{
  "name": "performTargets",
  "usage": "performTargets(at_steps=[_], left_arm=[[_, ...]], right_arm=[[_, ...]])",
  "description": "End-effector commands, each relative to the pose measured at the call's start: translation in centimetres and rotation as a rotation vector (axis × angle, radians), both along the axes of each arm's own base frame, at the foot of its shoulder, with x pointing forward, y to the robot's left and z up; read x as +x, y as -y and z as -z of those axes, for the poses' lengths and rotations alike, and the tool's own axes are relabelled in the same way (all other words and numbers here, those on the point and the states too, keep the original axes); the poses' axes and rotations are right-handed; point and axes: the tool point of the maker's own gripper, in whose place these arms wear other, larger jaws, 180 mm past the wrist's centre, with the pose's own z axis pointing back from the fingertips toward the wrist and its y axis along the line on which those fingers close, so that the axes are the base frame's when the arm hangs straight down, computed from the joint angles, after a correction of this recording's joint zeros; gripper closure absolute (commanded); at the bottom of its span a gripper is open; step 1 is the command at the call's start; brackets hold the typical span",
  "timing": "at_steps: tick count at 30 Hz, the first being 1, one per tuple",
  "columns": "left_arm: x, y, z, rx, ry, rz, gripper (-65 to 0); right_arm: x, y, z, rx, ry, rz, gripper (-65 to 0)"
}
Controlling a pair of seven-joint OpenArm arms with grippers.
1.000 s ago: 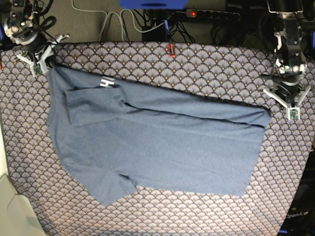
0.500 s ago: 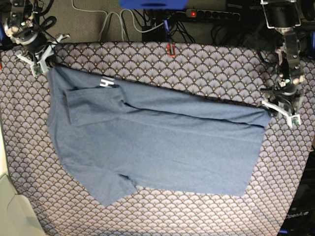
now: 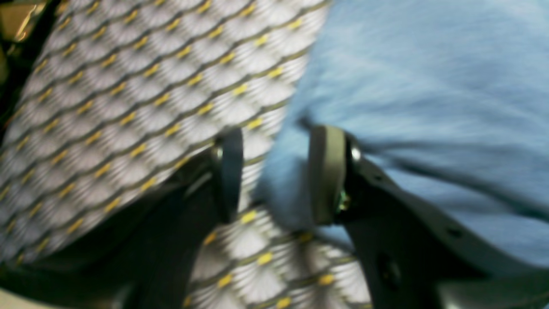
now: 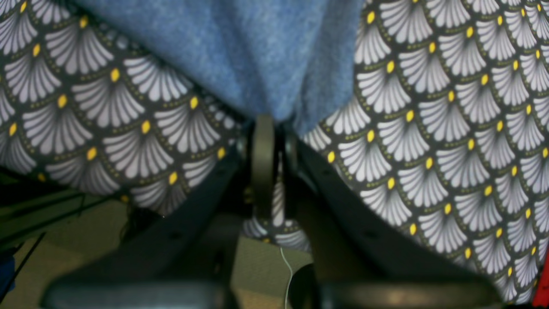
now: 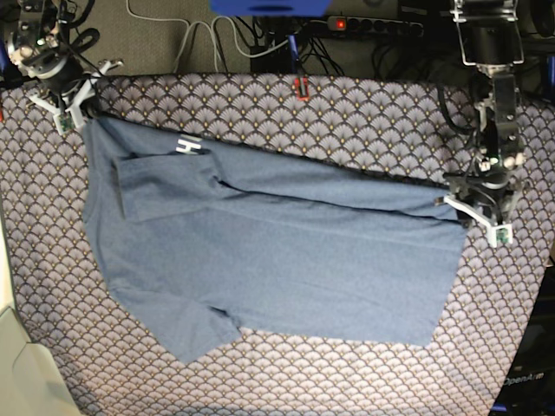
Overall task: Fold the T-shirt properly
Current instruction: 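Regrasp the shirt corner with the left gripper and pull it outward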
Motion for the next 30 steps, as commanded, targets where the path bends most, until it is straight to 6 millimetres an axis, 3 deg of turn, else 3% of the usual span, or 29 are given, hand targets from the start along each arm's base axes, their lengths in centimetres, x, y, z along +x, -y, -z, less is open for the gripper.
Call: performTargets(at_steps=[1,4,13,30], left_arm=[[0.9,-0.7,-1.6,0.024,0.046,-0.007,-25.2],[0.9,-0.1,-1.2,0.014,0.043,-0.006,-25.2],[0.7,-0.7,0.6,-0.011,-0.003,-0.037,-25.2],[-0.7,-0.9,1.8,-0.011,-0.037,-0.042,-25.2]], right_arm=[[0.6,0.3,-0.9,-0.012,0.031,-0.011,0.0],[0.6,0.3,-0.9,-0.012,0.031,-0.011,0.0],[0.6,0.3,-0.9,-0.012,0.031,-0.011,0.0],[0.6,0.3,-0.9,-0.013,0.032,-0.012,0.0]])
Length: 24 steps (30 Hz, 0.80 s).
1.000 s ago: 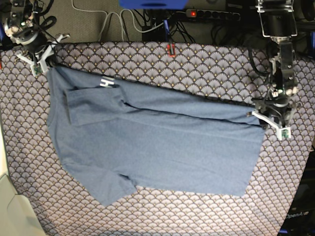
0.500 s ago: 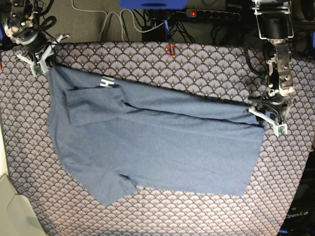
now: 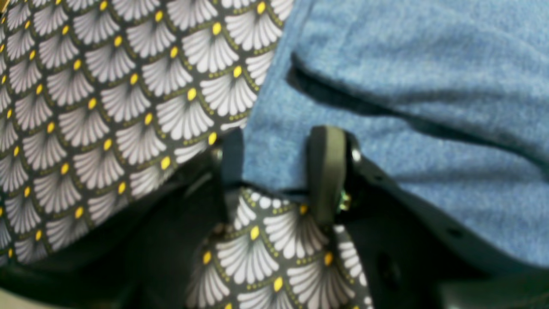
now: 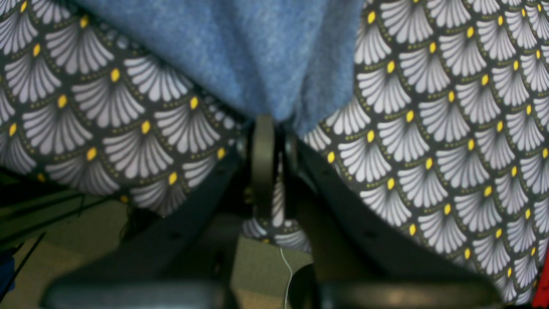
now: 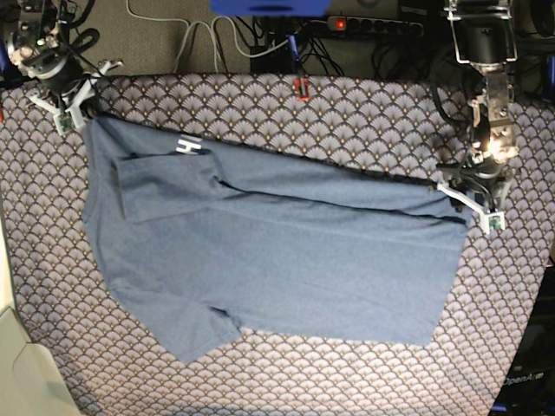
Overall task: Fold the T-shirt properly
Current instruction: 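Regrasp the shirt corner with the left gripper and pull it outward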
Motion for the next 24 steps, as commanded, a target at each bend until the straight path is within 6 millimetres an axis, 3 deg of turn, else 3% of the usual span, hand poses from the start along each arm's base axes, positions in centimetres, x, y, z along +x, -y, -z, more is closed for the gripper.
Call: performTargets(at_steps=[1,13,19,24], left_arm=[[0.6,-0.8,-1.2,0.019,0.037,-0.006,-25.2],[0.2,0.0,-0.5,-0.001,0.025,-0.007,-23.6],[-1.4,-0.4,2.1,-0.015,-0.047,-0.025,0.0],[-2.0,-0.6,2.8,-0.020,-0.068,-0.033,-0.4]], right_arm=[[0.6,0.3,-0.9,-0.013,0.032,-0.012,0.0],[1.4,0.3,-1.2,-0.013,0.049,-0.010,0.0],[1.4,0.4,-1.2,-0.015,0.047,-0.011,0.0],[1.4,0.5,-1.2,-0.017,0.047,-0.009,0.0]])
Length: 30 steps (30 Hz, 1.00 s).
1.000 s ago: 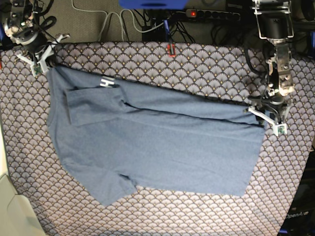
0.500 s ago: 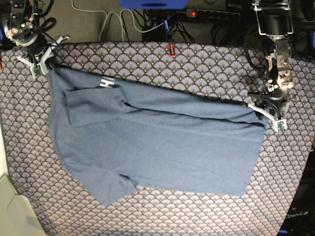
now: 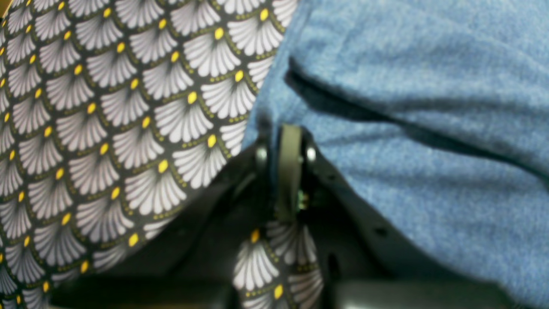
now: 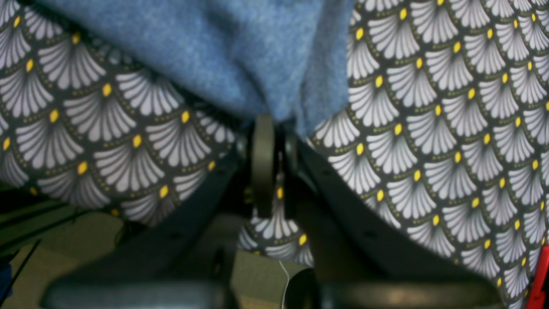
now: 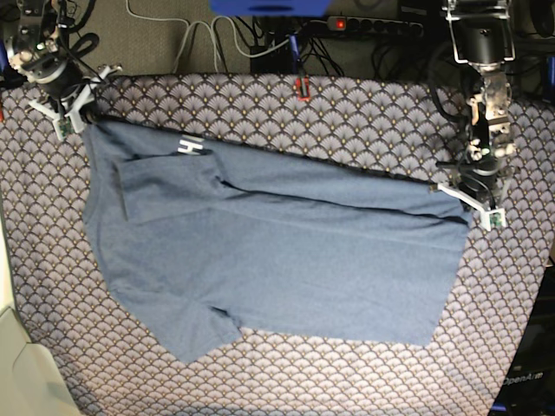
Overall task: Fold the T-shirt properly
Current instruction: 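Regrasp the shirt corner with the left gripper and pull it outward, then release the shirt edge and raise both grippers away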
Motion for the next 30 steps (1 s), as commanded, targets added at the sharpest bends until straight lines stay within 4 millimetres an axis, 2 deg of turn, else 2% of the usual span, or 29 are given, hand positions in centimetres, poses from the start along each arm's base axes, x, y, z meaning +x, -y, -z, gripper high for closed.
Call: performTargets(at_steps=[1,4,10,17,22,26,30], left_arm=[[-1.3,-0.2,1.3,-0.012,-0.080,-0.012,-0.4],[-0.9,0.2,0.2,-0.006,-0.054,0.001,-0.4],[-1.8,1.0,-1.7,0.020,-0.010,0.037,-0.4],[-4.3,0.8,-0.4,0.030,-0.062,0.045,-0.4],[-6.0,-1.5,-0.3,0.033,-0.089,-0.022,-0.4],[-5.9,-2.8,-2.4,0.046,-0.101,-0.046,-0.4],[-5.6,-2.7,-3.6,0.056,-0.107,-0.033,-0.4]], right_arm=[[0.6,0.4,-0.9,-0.009,0.032,-0.007,0.0],[0.6,0.4,-1.0,-0.011,0.033,-0.009,0.0],[0.7,0.8,-1.1,-0.020,0.034,-0.011,0.0],[0.4,0.7,-1.0,-0.022,0.026,-0.022,0.0],[0.2,0.4,-1.0,-0.015,0.015,-0.057,0.0],[0.4,0.9,-1.4,-0.035,0.016,-0.072,0.0],[0.8,0.8,-2.1,-0.044,0.034,-0.084,0.0]])
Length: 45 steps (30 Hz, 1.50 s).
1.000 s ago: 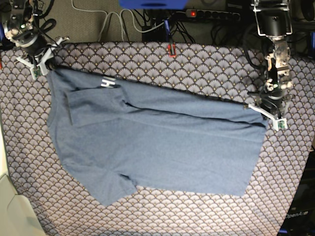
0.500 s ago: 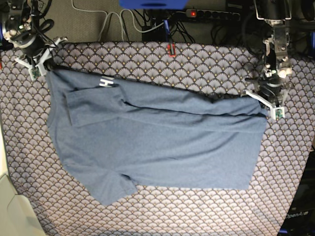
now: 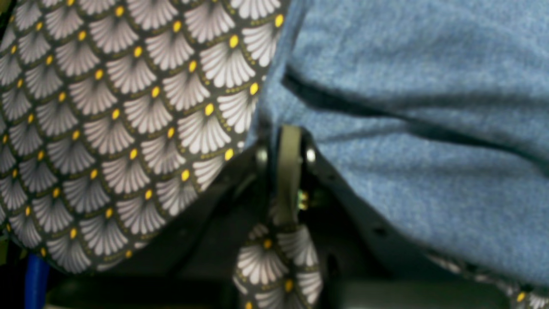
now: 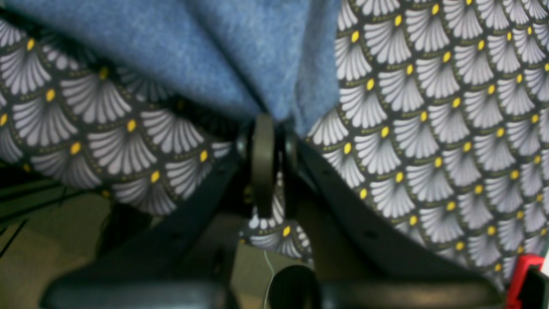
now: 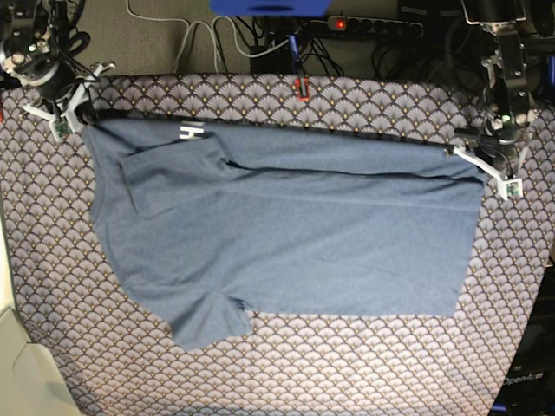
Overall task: Fold the T-shirt properly
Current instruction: 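Release the shirt edge and raise both grippers away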
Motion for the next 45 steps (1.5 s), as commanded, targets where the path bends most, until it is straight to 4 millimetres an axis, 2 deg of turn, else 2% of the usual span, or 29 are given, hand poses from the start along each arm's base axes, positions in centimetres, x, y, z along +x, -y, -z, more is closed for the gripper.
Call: performTargets(at_steps=[1,7,10,15,18,25,32,40,45], left_arm=[[0.8,-1.1,-1.7,0.047,0.038,0.000,-0.4],[0.4,-1.1,-1.4,0.046,0.009,-0.002,-0.4],[-0.6,-1.1,-0.7,0.047,-0.014,-0.002,-0.4],[-0.8,-1.0,-0.5,0.045,-0.020,0.000,-0.4],[-1.6,-1.0,-0.1,0.043,-0.036,0.001,-0.4],[-1.7,-1.1,-0.1,0.048,-0.041,0.000,-0.4],[-3.4,-1.0,0.9,0.041,-0.078,0.003,-0.4],[-4.2,-0.4,-0.5,0.067,-0.058,0.034,-0.4],[-4.3,-0.3,-0.3,0.063,-0.064,0.034,-0.4]], right_arm=[[0.8,0.3,-1.3,-0.015,0.038,-0.015,0.0],[0.8,0.1,-1.9,-0.046,0.016,-0.030,0.0],[0.7,0.1,-1.8,-0.047,0.012,-0.030,0.0],[-0.5,0.1,-1.3,-0.046,-0.018,-0.032,0.0],[-0.8,0.1,-1.2,-0.045,-0.023,-0.032,0.0],[-1.4,0.2,-1.0,-0.049,-0.039,-0.034,0.0],[-1.9,0.9,-1.0,-0.069,-0.053,-0.043,0.0],[-2.6,1.5,-1.0,-0.077,-0.066,-0.030,0.0],[-2.9,1.4,-0.8,-0.076,-0.076,-0.033,0.0]])
